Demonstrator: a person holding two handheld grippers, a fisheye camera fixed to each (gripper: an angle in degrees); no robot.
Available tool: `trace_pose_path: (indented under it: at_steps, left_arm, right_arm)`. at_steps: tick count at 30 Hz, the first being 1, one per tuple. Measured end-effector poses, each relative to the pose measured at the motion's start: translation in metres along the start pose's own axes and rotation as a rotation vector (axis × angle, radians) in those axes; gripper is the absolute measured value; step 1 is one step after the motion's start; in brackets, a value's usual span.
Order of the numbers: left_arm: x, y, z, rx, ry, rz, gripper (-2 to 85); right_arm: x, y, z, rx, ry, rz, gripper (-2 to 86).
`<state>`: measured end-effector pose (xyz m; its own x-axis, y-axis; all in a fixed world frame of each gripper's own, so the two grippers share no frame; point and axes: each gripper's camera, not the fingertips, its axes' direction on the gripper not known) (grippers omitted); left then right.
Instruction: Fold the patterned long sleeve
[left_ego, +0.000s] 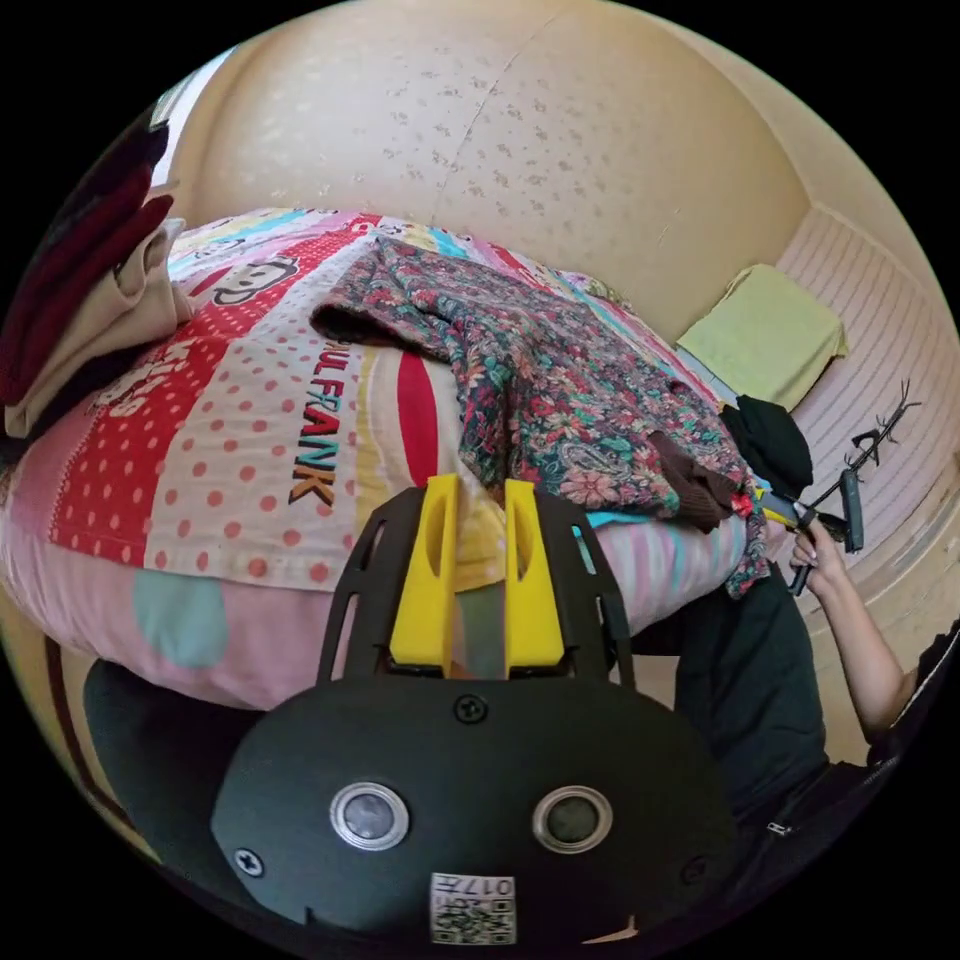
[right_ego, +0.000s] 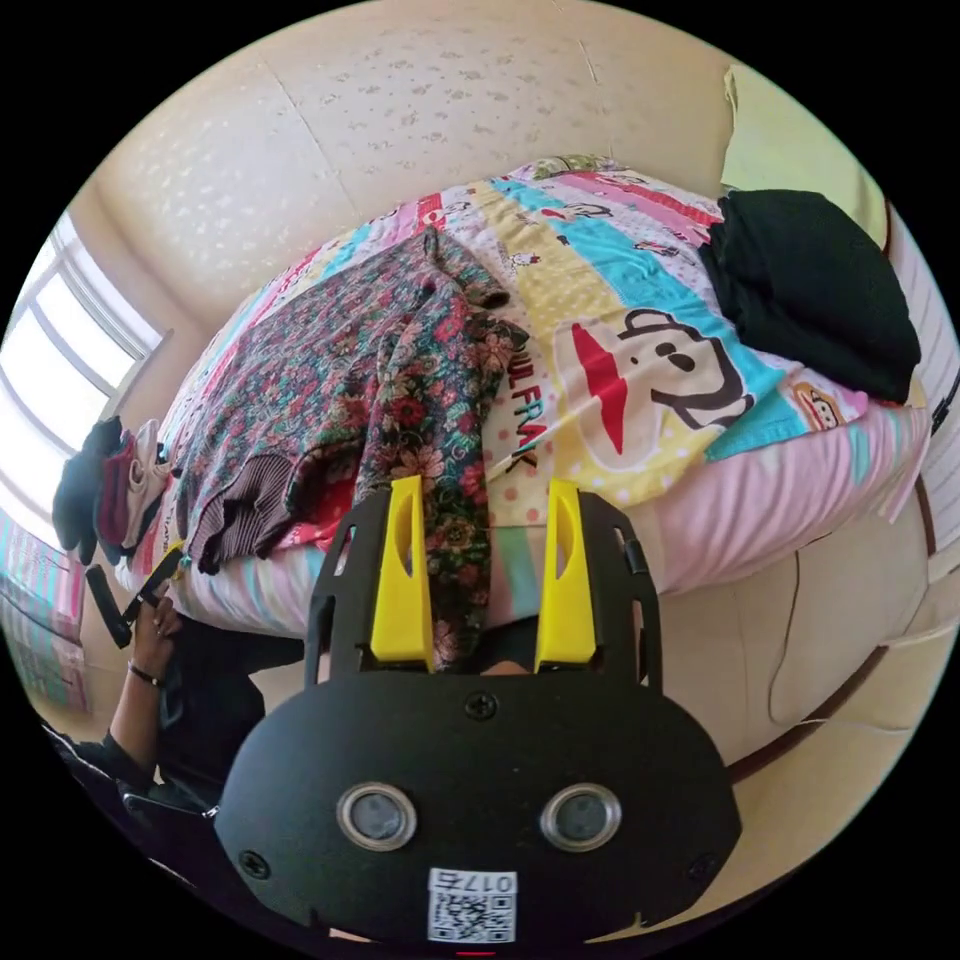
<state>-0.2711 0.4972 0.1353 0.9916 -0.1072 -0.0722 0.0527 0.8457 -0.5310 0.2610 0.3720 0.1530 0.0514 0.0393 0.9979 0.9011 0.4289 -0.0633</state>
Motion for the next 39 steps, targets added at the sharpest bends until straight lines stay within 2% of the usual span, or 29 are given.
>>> trace_pose_path:
  at_steps: [3,5,9,12,14,15,16,19,21,23,28,30,32,35,37,39]
  left_arm:
    - [0.005,0.008,0.005,0.046,-0.031,-0.076,8.0]
    - [0.003,0.014,0.008,0.08,-0.027,-0.053,8.0]
    - [-0.013,0.025,0.014,0.129,0.027,-0.053,8.0]
    - [-0.019,0.025,0.016,0.128,0.038,-0.048,7.9]
    - [-0.022,0.027,0.017,0.137,0.042,-0.049,7.9]
    - [-0.025,0.028,0.017,0.145,0.042,-0.047,7.9]
    - [-0.026,0.029,0.018,0.153,0.039,-0.045,7.9]
    - [-0.034,0.029,0.017,0.154,0.045,-0.059,7.9]
    - [-0.039,0.03,0.016,0.158,0.053,-0.062,7.9]
    - [-0.044,0.031,0.014,0.168,0.068,-0.059,8.0]
    - [-0.071,0.025,0.004,0.166,0.181,-0.129,9.3]
    - [-0.082,0.02,0.001,0.152,0.229,-0.2,9.8]
    - [-0.09,0.014,-0.001,0.131,0.282,-0.256,9.5]
    - [-0.097,0.0,0.001,0.079,0.455,-0.308,4.6]
    - [-0.093,-0.012,-0.007,0.107,0.564,-0.3,0.7]
    - [-0.086,-0.022,-0.021,0.164,0.551,-0.299,-0.1]
  right_arm:
    - [-0.023,-0.014,0.006,-0.088,-0.013,-0.15,12.3]
    - [-0.033,-0.019,0.011,-0.134,0.026,-0.192,7.6]
    - [-0.041,-0.03,-0.011,-0.164,0.066,-0.33,4.4]
    - [-0.027,-0.05,-0.068,-0.024,0.214,-0.346,3.5]
    - [-0.003,-0.069,-0.119,0.169,0.46,-0.297,3.6]
    - [0.005,-0.073,-0.127,0.202,0.477,-0.289,3.7]
    - [0.021,-0.083,-0.136,0.213,0.437,-0.258,4.0]
    - [0.07,-0.103,-0.115,0.02,0.375,-0.051,6.5]
    - [0.077,-0.089,-0.106,0.021,0.312,0.017,8.9]
    - [0.045,-0.044,-0.099,0.153,0.113,-0.123,9.4]
    - [-0.033,0.047,-0.071,0.241,-0.219,-0.38,10.1]
    - [-0.044,0.074,-0.071,0.289,-0.319,-0.393,10.0]
    - [-0.047,0.1,-0.074,0.363,-0.506,-0.385,10.4]
    - [-0.049,0.118,-0.072,0.464,-0.747,-0.446,12.8]
    - [-0.054,0.122,-0.073,0.506,-0.8,-0.486,16.4]
    - [-0.063,0.124,-0.077,0.527,-0.765,-0.525,19.8]
